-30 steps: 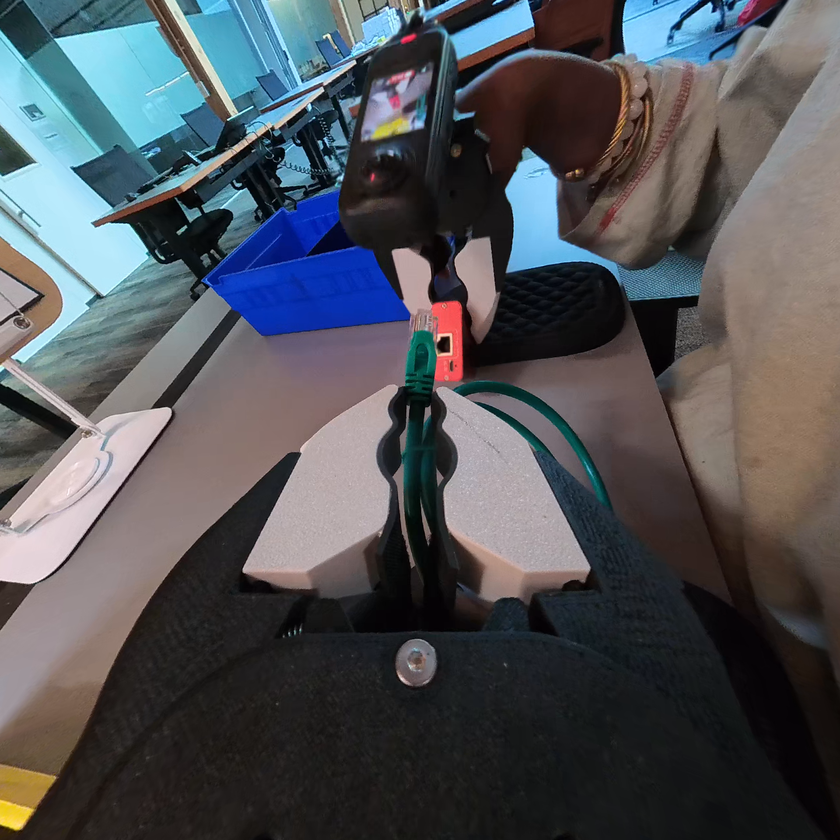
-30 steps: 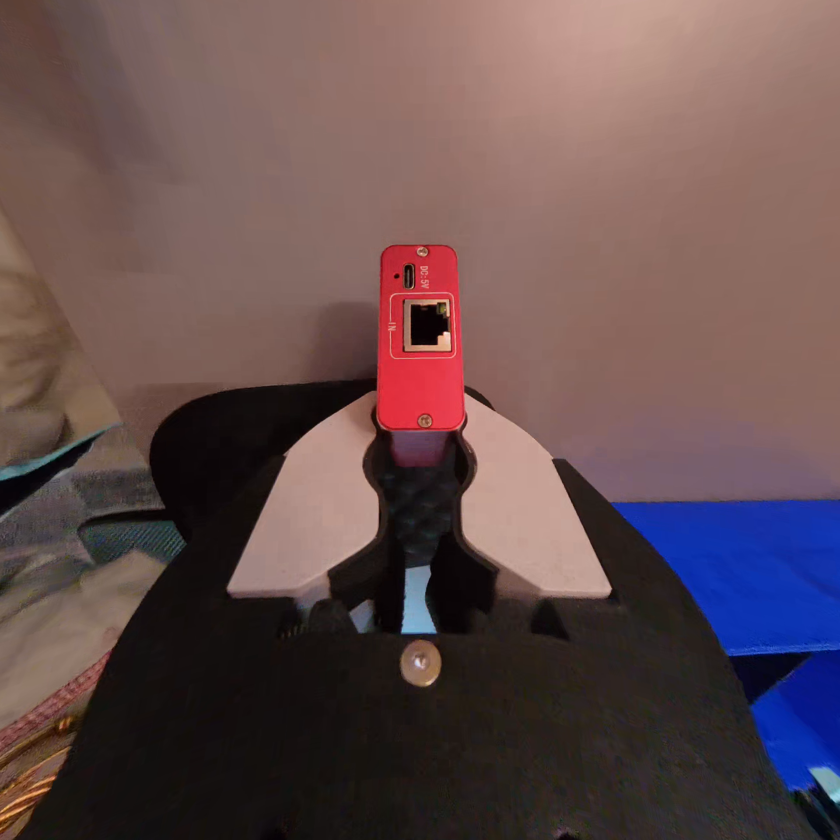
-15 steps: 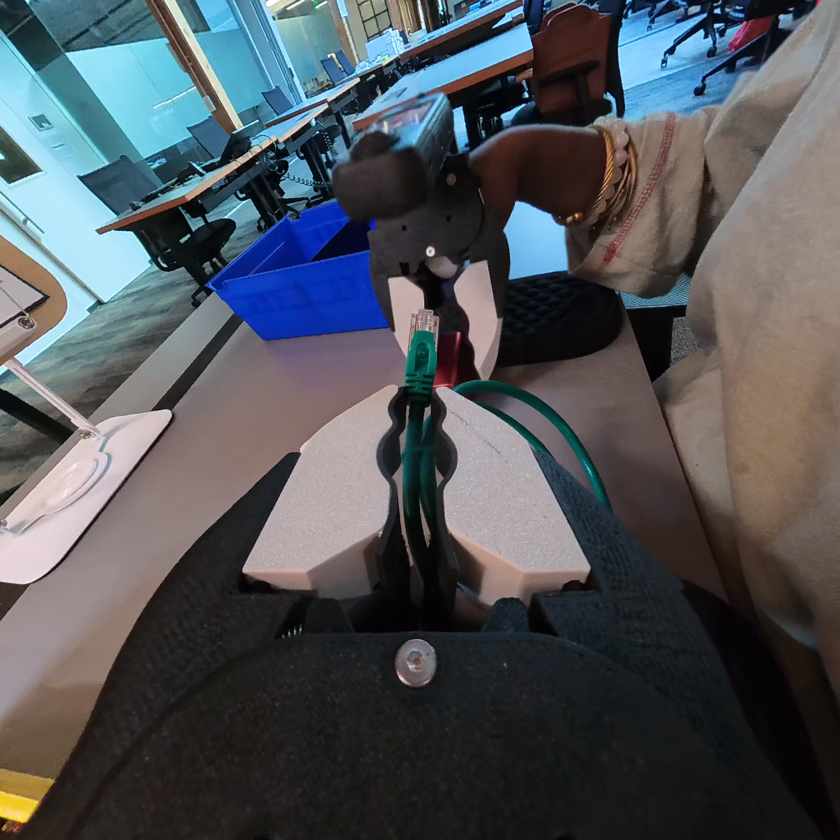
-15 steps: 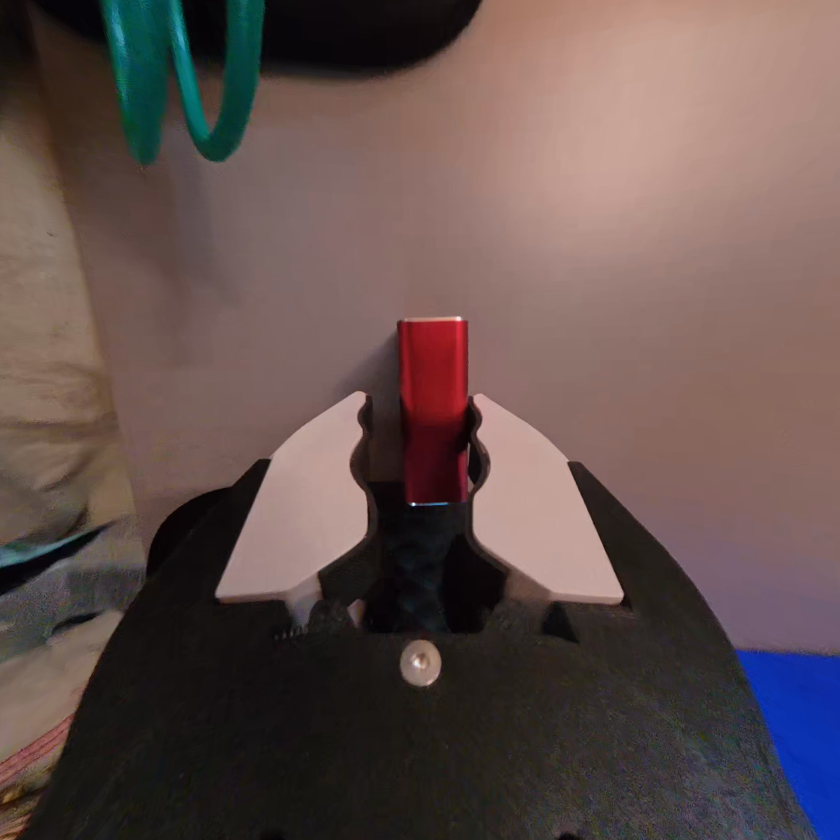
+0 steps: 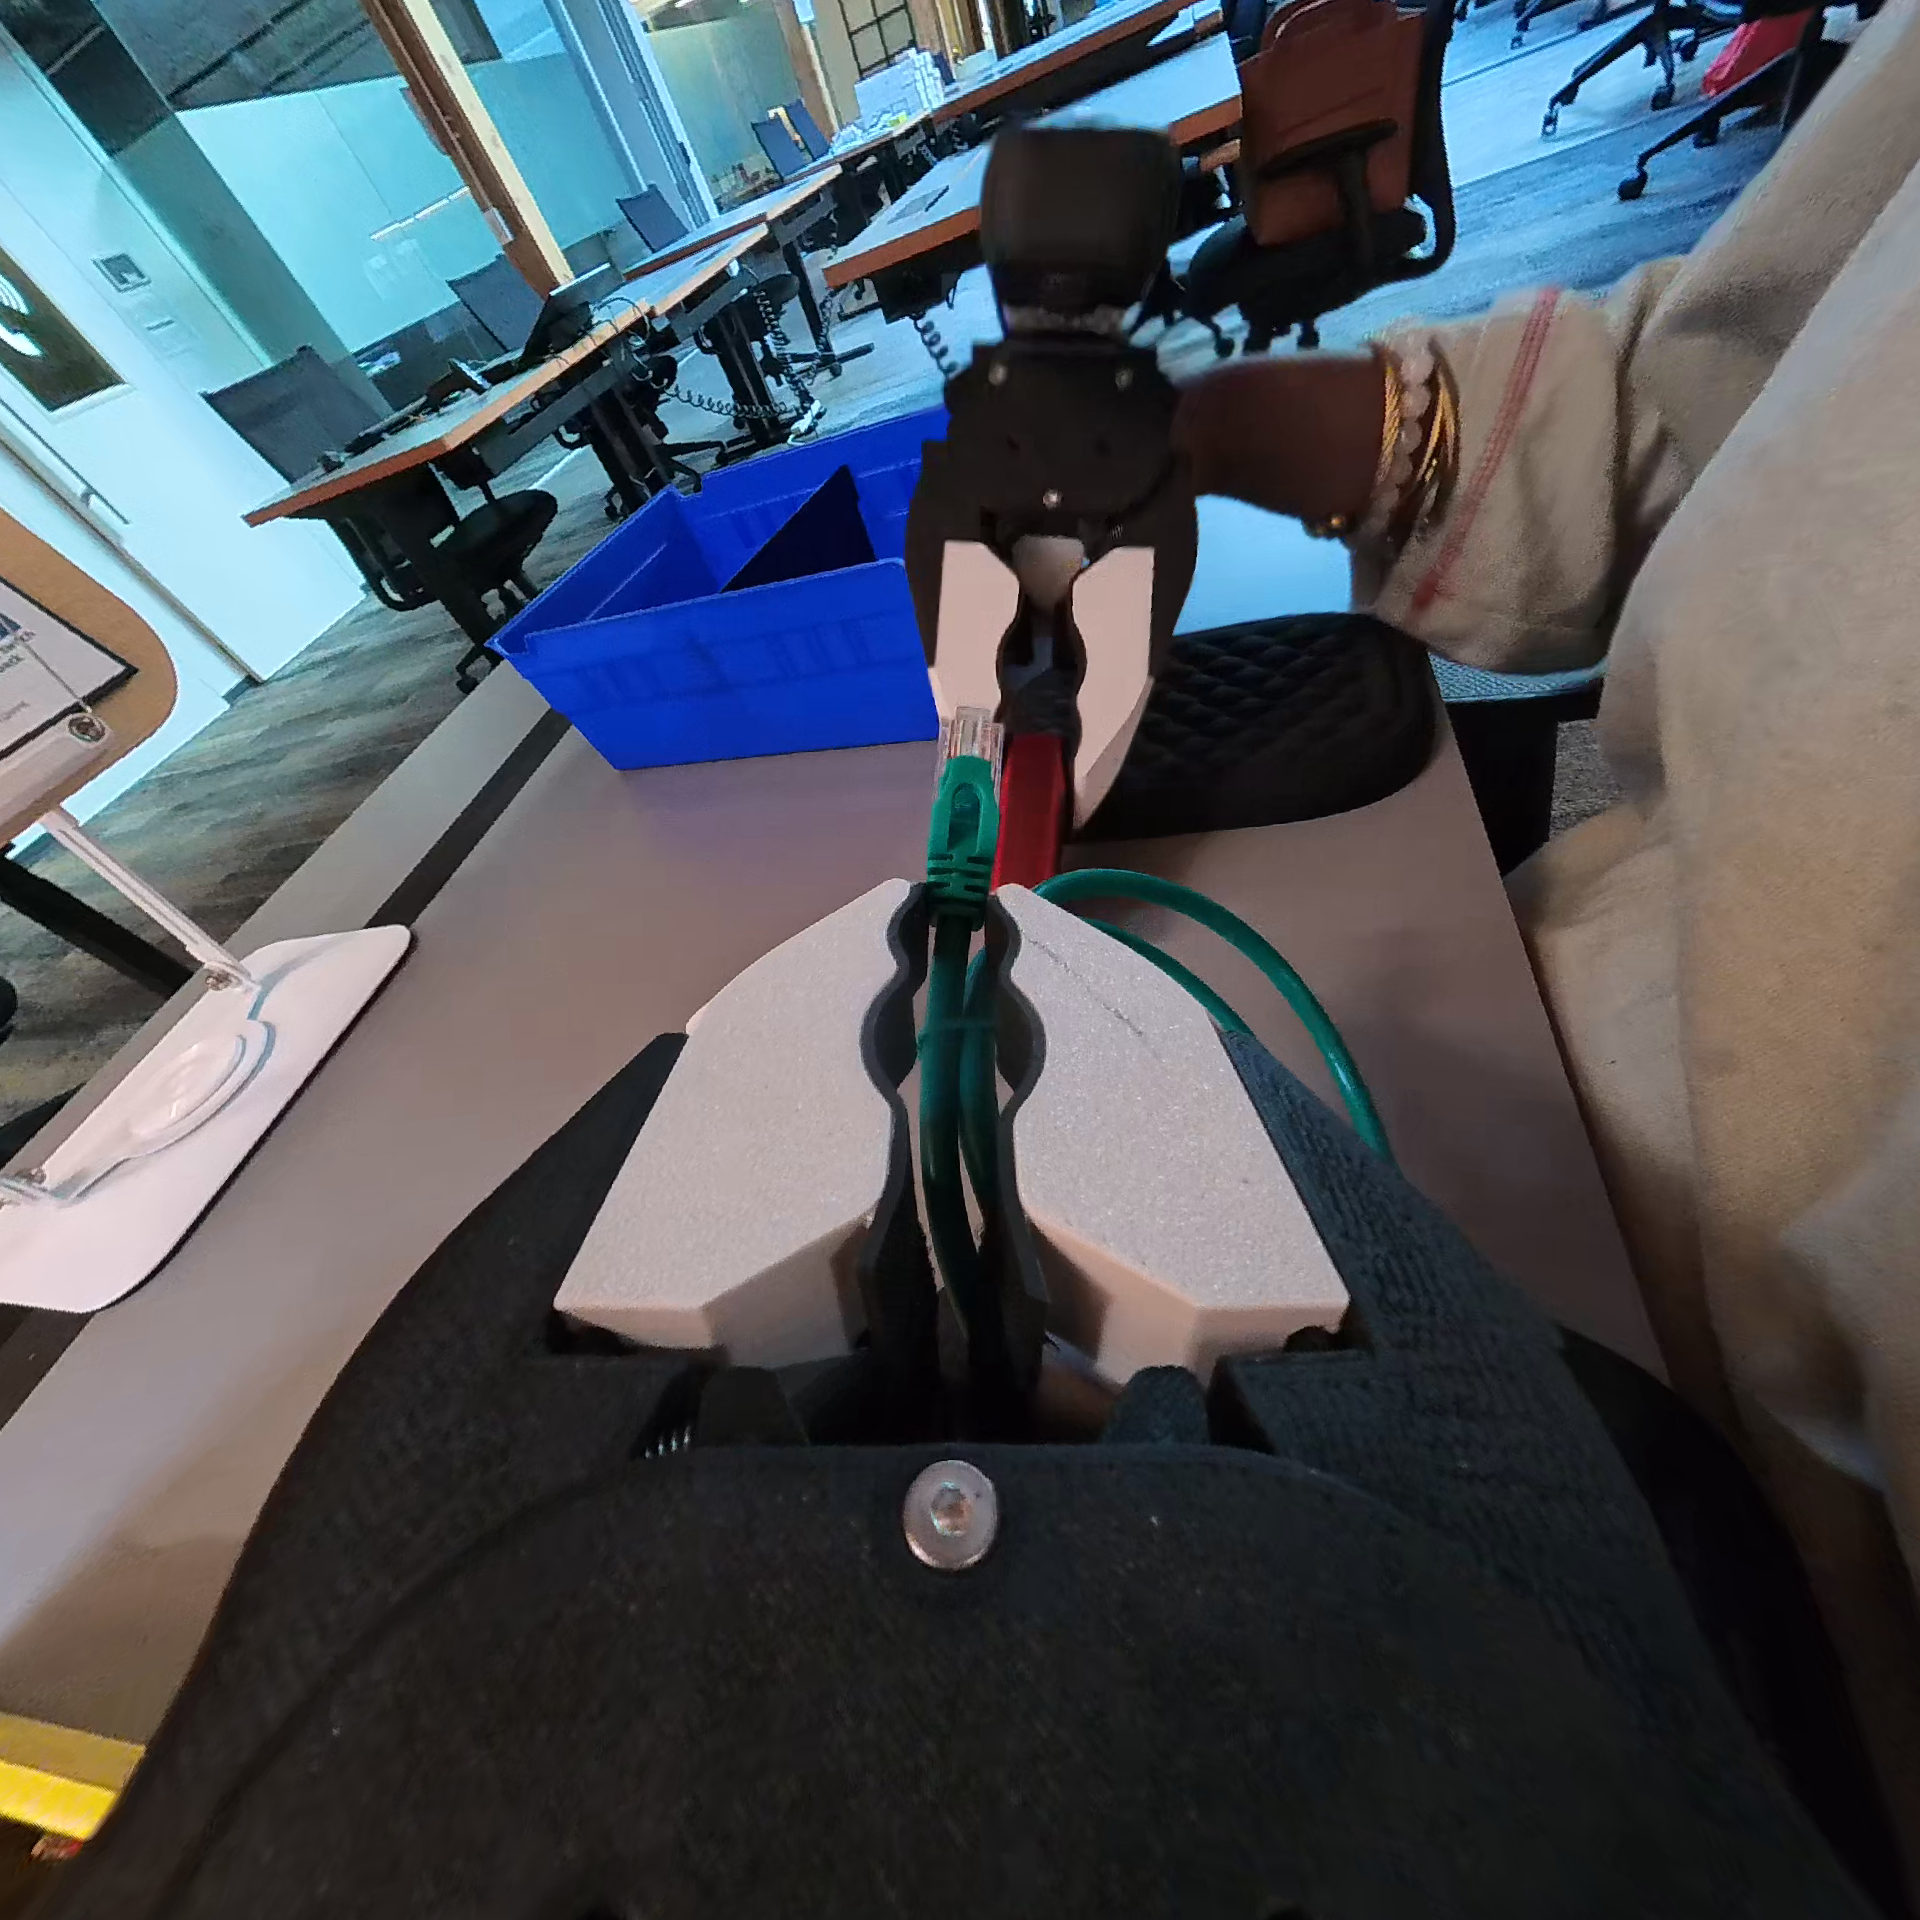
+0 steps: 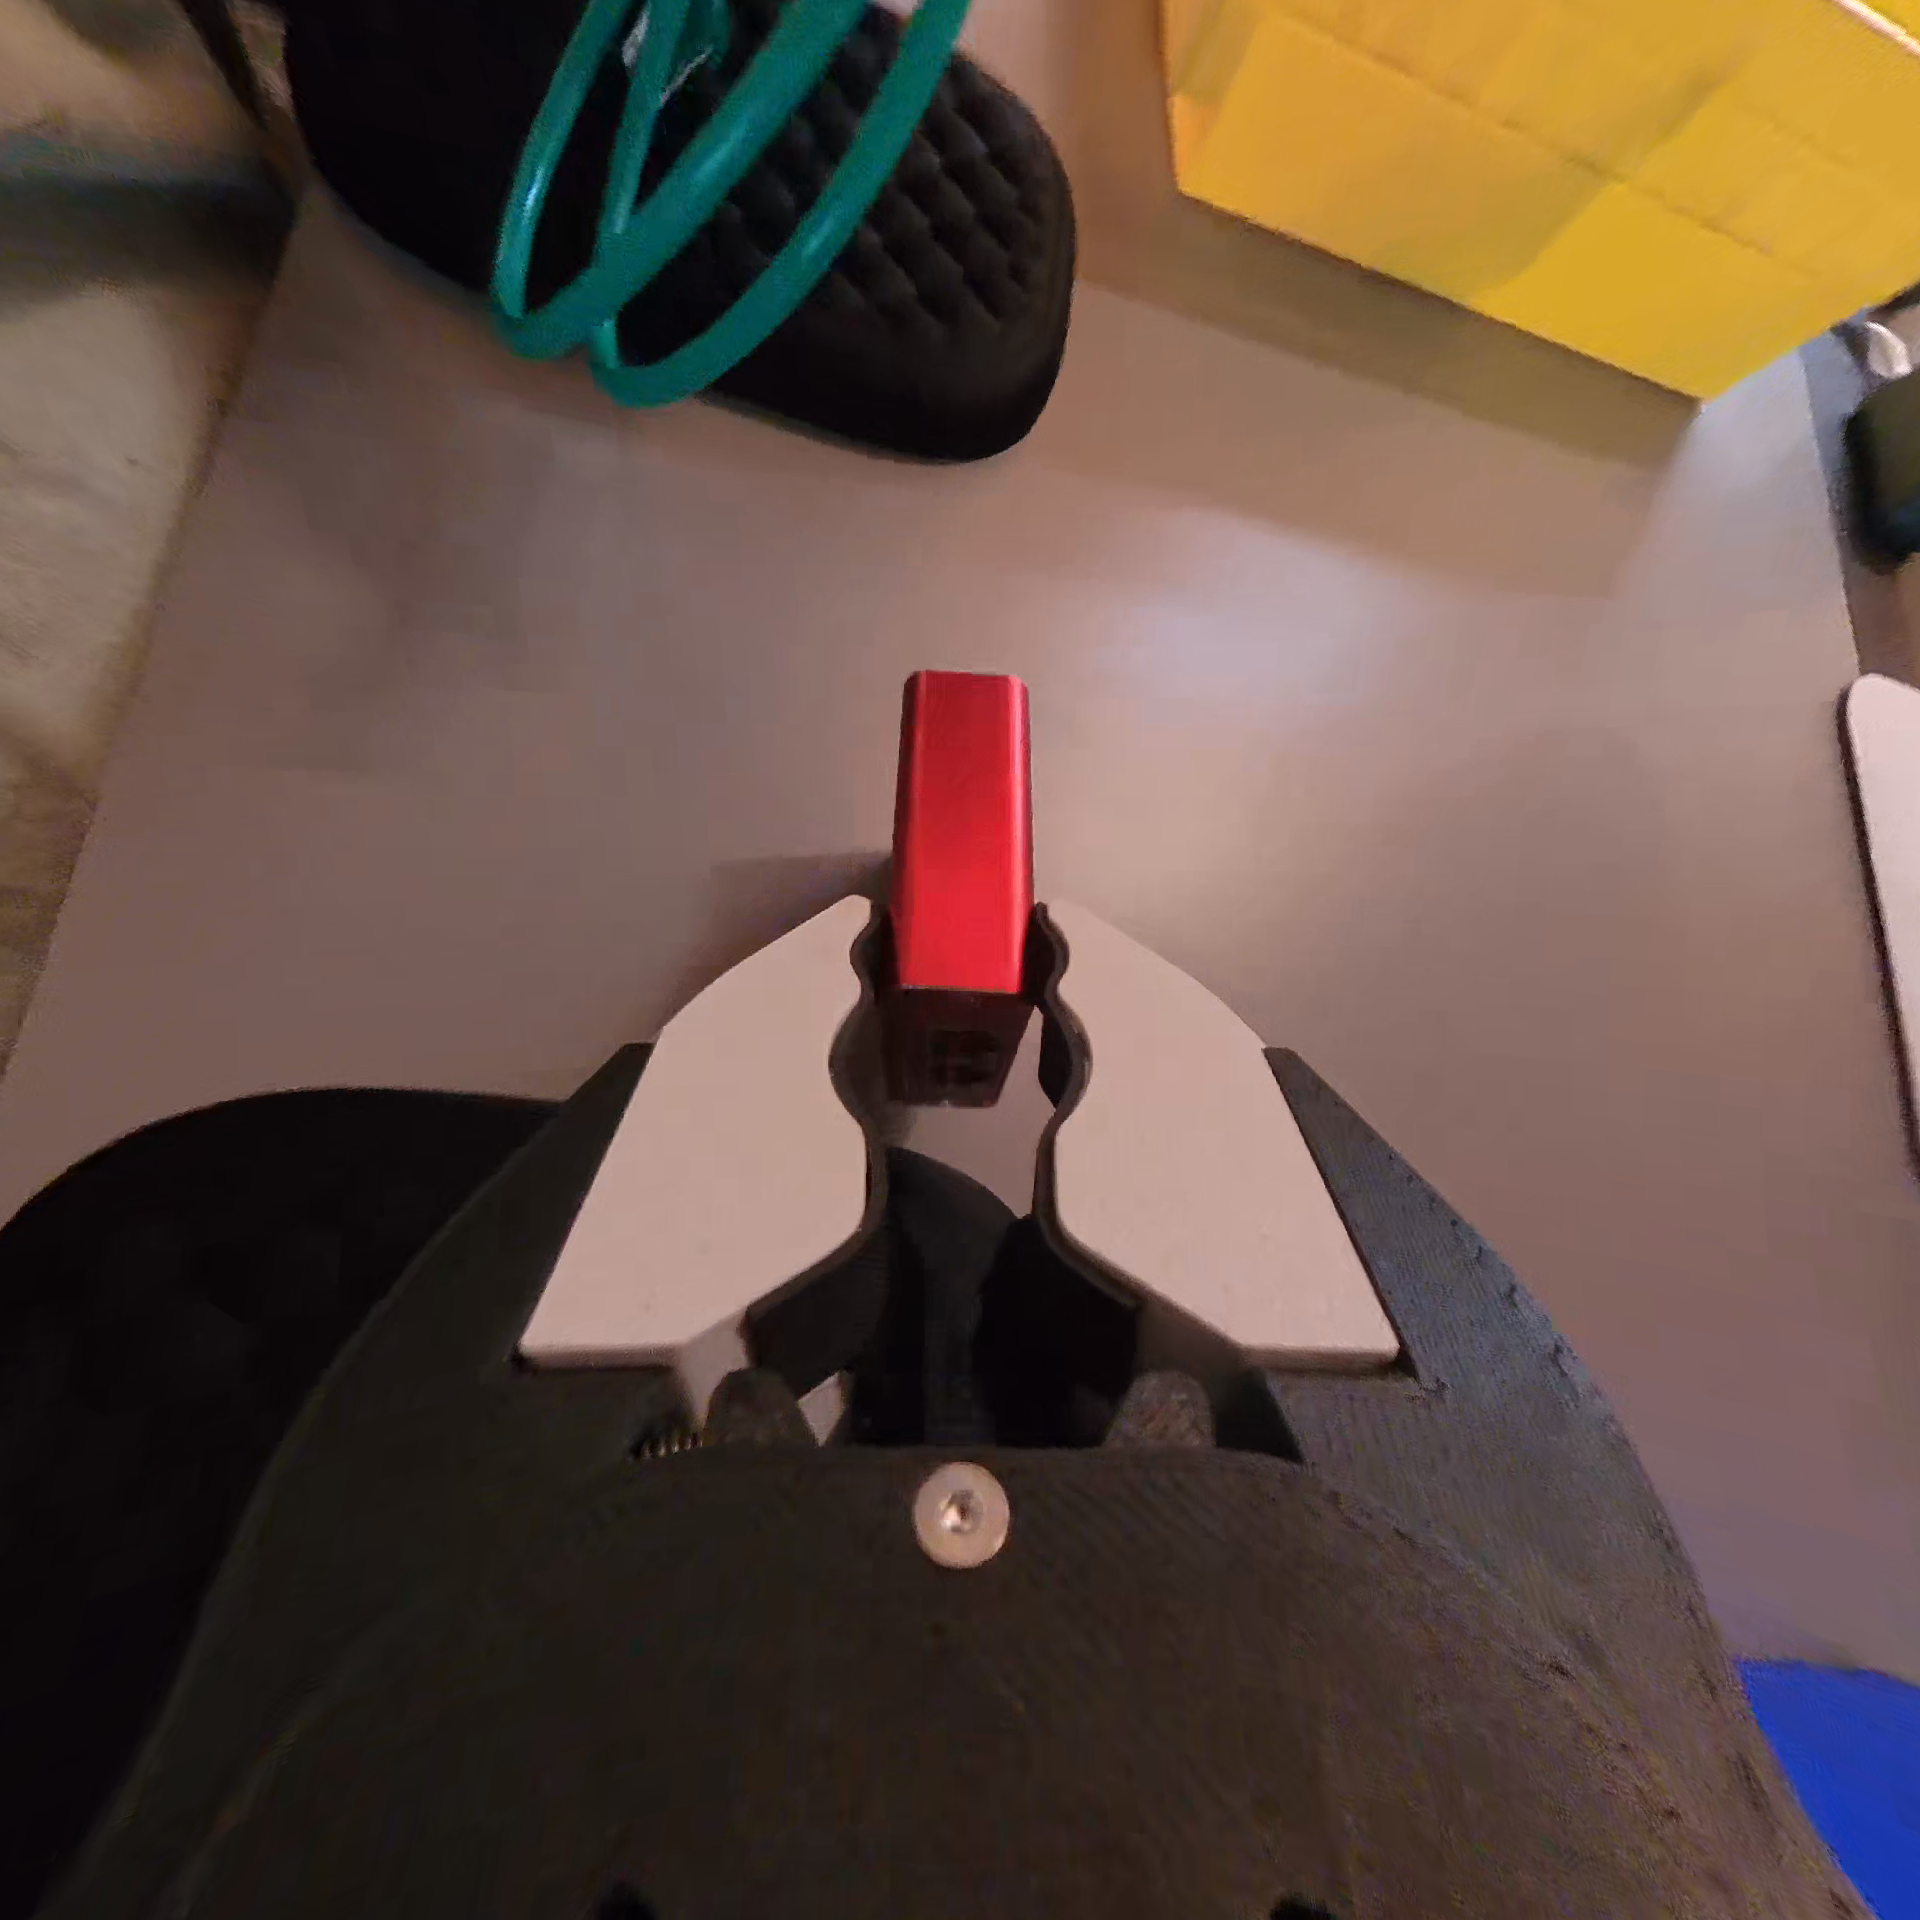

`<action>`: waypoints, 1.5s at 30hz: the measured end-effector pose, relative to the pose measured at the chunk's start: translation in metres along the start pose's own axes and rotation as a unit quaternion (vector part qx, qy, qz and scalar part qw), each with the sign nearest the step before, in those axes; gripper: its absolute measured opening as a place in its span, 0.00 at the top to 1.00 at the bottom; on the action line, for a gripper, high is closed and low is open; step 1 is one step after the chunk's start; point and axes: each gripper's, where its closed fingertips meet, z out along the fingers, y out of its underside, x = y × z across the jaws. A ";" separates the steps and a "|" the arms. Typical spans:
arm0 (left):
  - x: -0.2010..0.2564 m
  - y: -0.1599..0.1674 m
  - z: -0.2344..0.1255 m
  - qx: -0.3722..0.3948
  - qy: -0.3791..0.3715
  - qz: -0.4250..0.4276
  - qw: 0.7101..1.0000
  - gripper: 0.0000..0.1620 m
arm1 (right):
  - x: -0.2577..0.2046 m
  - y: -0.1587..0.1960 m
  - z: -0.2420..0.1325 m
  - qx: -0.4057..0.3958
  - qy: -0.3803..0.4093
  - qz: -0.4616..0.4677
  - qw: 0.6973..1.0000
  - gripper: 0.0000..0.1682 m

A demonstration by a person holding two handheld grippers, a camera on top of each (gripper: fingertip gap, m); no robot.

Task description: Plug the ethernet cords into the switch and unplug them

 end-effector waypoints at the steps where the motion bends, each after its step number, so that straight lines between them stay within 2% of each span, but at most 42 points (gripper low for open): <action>1: 0.001 0.000 0.000 0.000 0.000 -0.001 1.000 0.94 | 0.000 -0.003 -0.003 -0.031 -0.010 -0.023 0.999 0.84; 4: 0.001 -0.001 0.000 0.001 0.000 0.000 1.000 0.94 | 0.004 -0.003 -0.009 -0.171 -0.032 -0.123 0.977 0.84; 6: 0.001 -0.001 0.000 0.001 -0.001 0.000 1.000 0.94 | 0.010 0.001 -0.011 -0.279 -0.041 -0.203 0.938 0.84; 8: 0.000 -0.001 0.000 0.002 -0.003 0.000 1.000 0.94 | 0.012 0.003 -0.007 -0.352 -0.056 -0.293 0.887 0.84; 11: -0.001 -0.001 -0.002 0.006 -0.006 -0.003 1.000 0.94 | 0.006 0.003 0.006 -0.388 -0.104 -0.383 0.832 0.84; 17: -0.003 -0.001 -0.005 0.018 -0.009 -0.010 1.000 0.94 | 0.003 -0.001 0.017 -0.409 -0.166 -0.451 0.776 0.84; 19: -0.004 0.000 -0.006 0.021 -0.009 -0.012 1.000 0.94 | 0.004 -0.002 0.018 -0.409 -0.169 -0.438 0.782 0.84; 21: -0.005 0.000 -0.007 0.025 -0.010 -0.014 1.000 0.94 | 0.004 -0.006 0.021 -0.389 -0.153 -0.400 0.816 0.79; 23: -0.006 0.000 -0.008 0.028 -0.012 -0.017 0.999 0.94 | 0.002 -0.016 0.021 -0.331 -0.129 -0.307 0.883 0.68; 25: -0.007 0.000 -0.009 0.032 -0.015 -0.021 0.999 0.94 | 0.006 -0.034 0.018 -0.234 -0.089 -0.156 0.955 0.52; 26: -0.007 0.000 -0.009 0.033 -0.016 -0.023 0.999 0.94 | 0.015 -0.043 0.014 -0.178 -0.054 -0.072 0.980 0.47; 27: -0.007 0.000 -0.009 0.034 -0.017 -0.024 0.999 0.94 | 0.024 -0.051 0.009 -0.117 -0.021 0.012 0.993 0.37; 28: -0.008 0.000 -0.009 0.033 -0.017 -0.025 0.999 0.94 | 0.034 -0.057 0.004 -0.052 0.013 0.103 0.993 0.31; 29: -0.008 0.001 -0.009 0.031 -0.018 -0.026 0.999 0.94 | 0.042 -0.059 -0.001 -0.005 0.038 0.195 0.980 0.33; 30: -0.008 0.001 -0.009 0.028 -0.017 -0.028 0.999 0.94 | 0.044 -0.056 -0.003 0.016 0.040 0.269 0.962 0.29; 32: -0.007 0.001 -0.008 0.023 -0.016 -0.029 0.999 0.94 | 0.040 -0.032 -0.002 -0.036 0.051 0.340 0.938 0.30; 34: -0.007 0.001 -0.007 0.022 -0.017 -0.027 0.999 0.94 | 0.036 -0.009 0.000 -0.129 0.073 0.335 0.931 0.37; 36: -0.008 0.002 -0.007 0.021 -0.020 -0.027 0.999 0.94 | 0.030 -0.011 0.008 -0.157 0.053 0.342 0.925 0.43; 39: -0.010 0.004 -0.007 0.018 -0.025 -0.029 0.999 0.94 | 0.026 0.002 0.017 -0.231 0.041 0.338 0.911 0.43; 43: -0.010 0.004 -0.008 0.021 -0.025 -0.031 0.999 0.94 | 0.020 0.004 0.029 -0.267 0.022 0.336 0.903 0.45; 45: -0.011 0.005 -0.007 0.019 -0.025 -0.032 0.999 0.94 | 0.016 0.007 0.033 -0.295 0.015 0.328 0.897 0.50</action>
